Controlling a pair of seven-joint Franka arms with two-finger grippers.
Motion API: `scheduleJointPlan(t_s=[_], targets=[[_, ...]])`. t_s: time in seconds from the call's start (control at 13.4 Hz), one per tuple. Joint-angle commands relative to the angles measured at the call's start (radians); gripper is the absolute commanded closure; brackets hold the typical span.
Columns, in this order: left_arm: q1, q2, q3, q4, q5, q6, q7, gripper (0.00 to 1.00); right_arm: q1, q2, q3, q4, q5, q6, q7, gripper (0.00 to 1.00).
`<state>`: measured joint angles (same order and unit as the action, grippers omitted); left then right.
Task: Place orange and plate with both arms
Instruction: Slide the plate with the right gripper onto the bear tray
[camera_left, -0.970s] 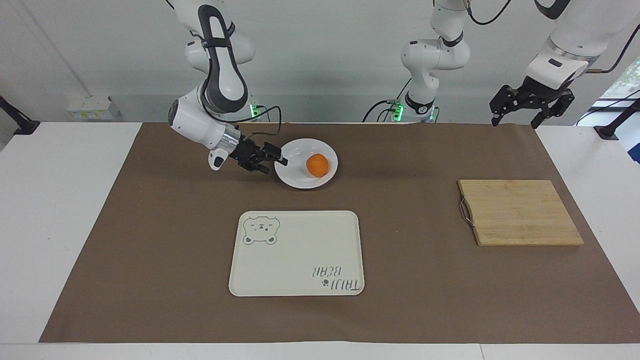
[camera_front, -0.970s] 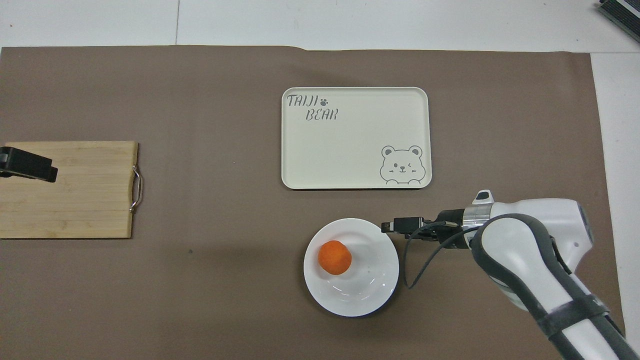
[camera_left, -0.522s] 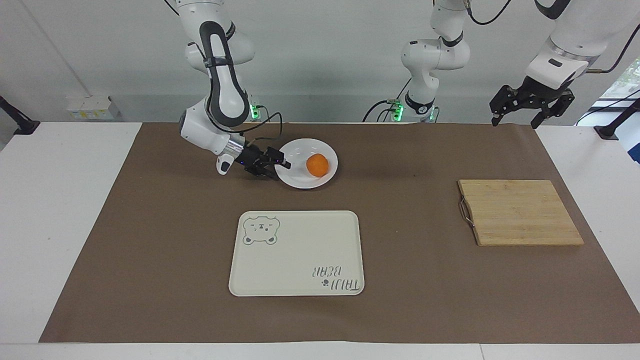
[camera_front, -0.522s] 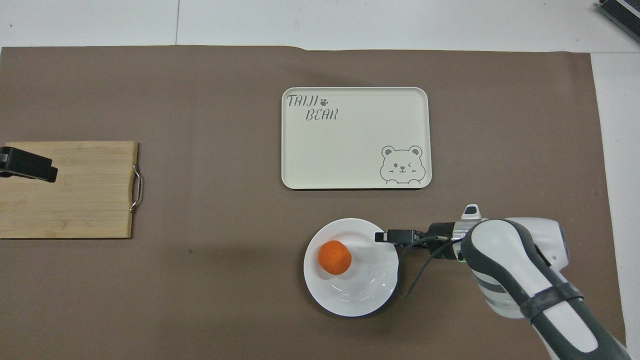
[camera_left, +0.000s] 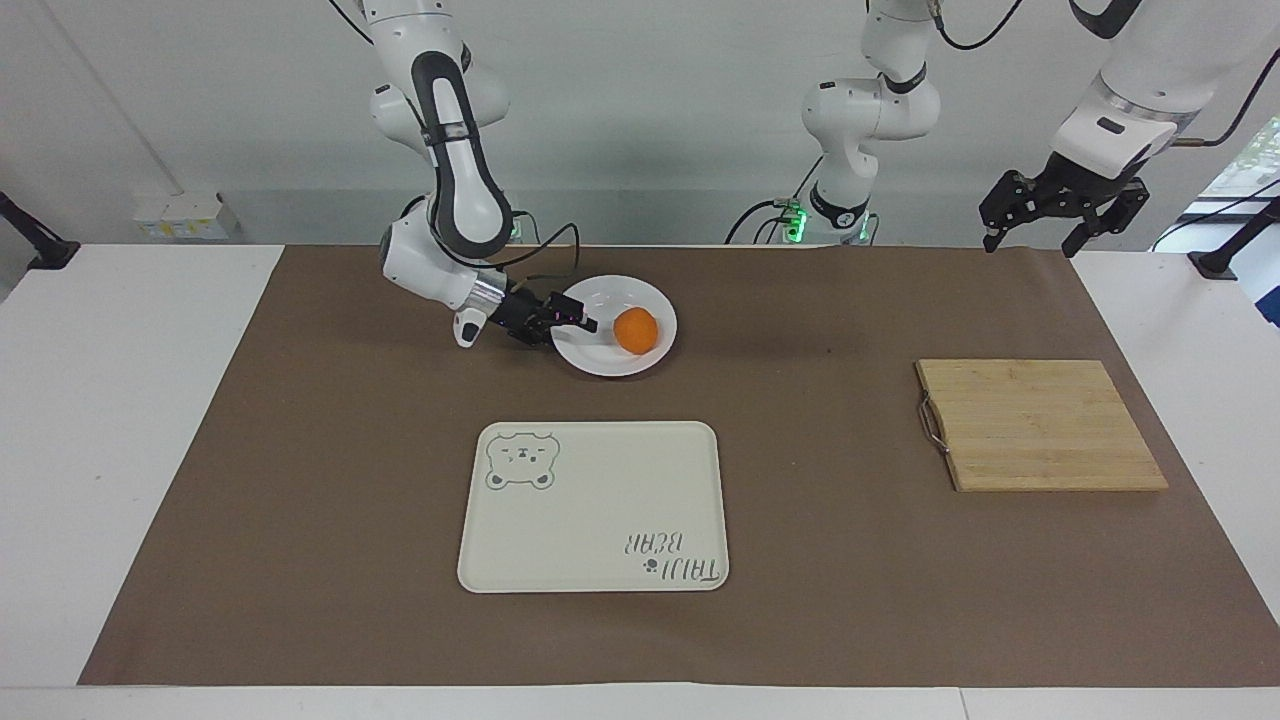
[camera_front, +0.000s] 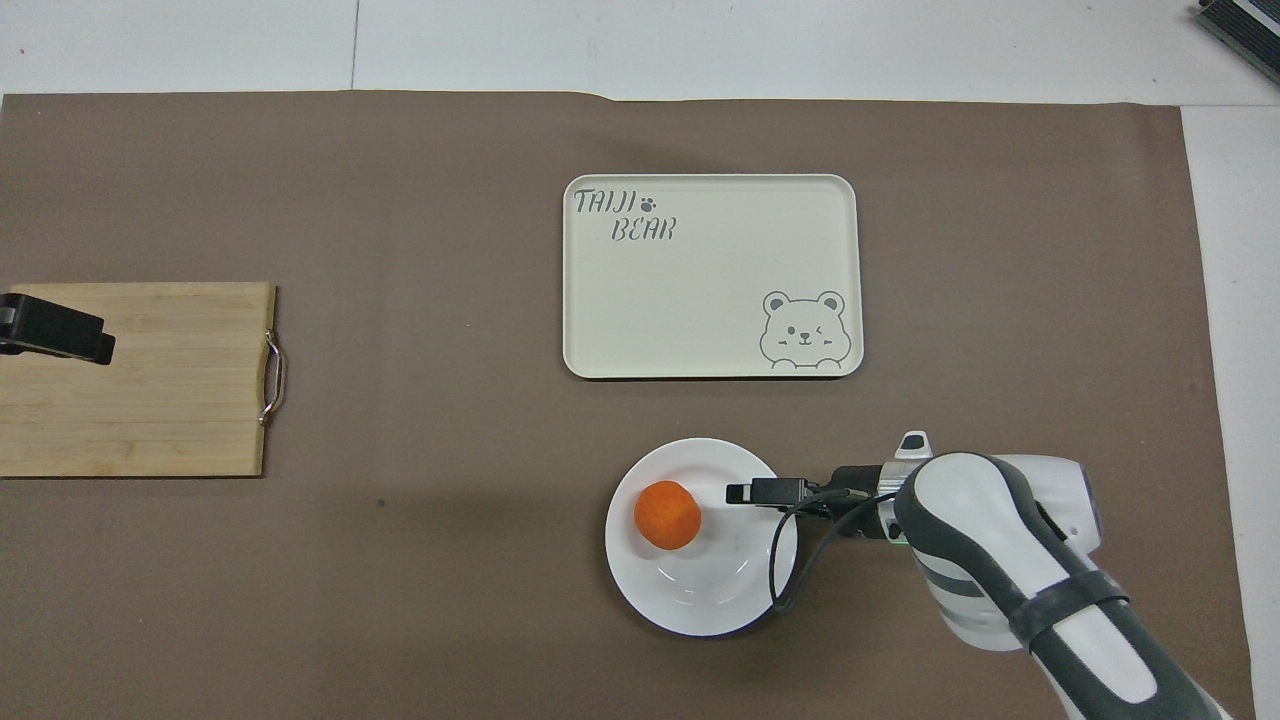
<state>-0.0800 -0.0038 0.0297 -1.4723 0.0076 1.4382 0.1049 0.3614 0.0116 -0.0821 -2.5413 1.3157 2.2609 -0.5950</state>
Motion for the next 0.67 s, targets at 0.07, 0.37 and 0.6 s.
scheduleJointPlan(t_s=[0.07, 0.37, 0.6], targets=[[0.012, -0.030, -0.011, -0.037, 0.015, 0.018, -0.010, 0.00, 0.010, -0.029, -0.001, -0.037, 0.036, 0.040, -0.044, 0.00], [0.012, -0.030, -0.011, -0.037, 0.015, 0.016, -0.008, 0.00, 0.010, -0.027, -0.001, -0.037, 0.034, 0.046, -0.045, 1.00], [0.012, -0.030, -0.011, -0.037, 0.015, 0.018, -0.010, 0.00, 0.011, -0.021, -0.001, -0.034, 0.033, 0.048, -0.016, 1.00]])
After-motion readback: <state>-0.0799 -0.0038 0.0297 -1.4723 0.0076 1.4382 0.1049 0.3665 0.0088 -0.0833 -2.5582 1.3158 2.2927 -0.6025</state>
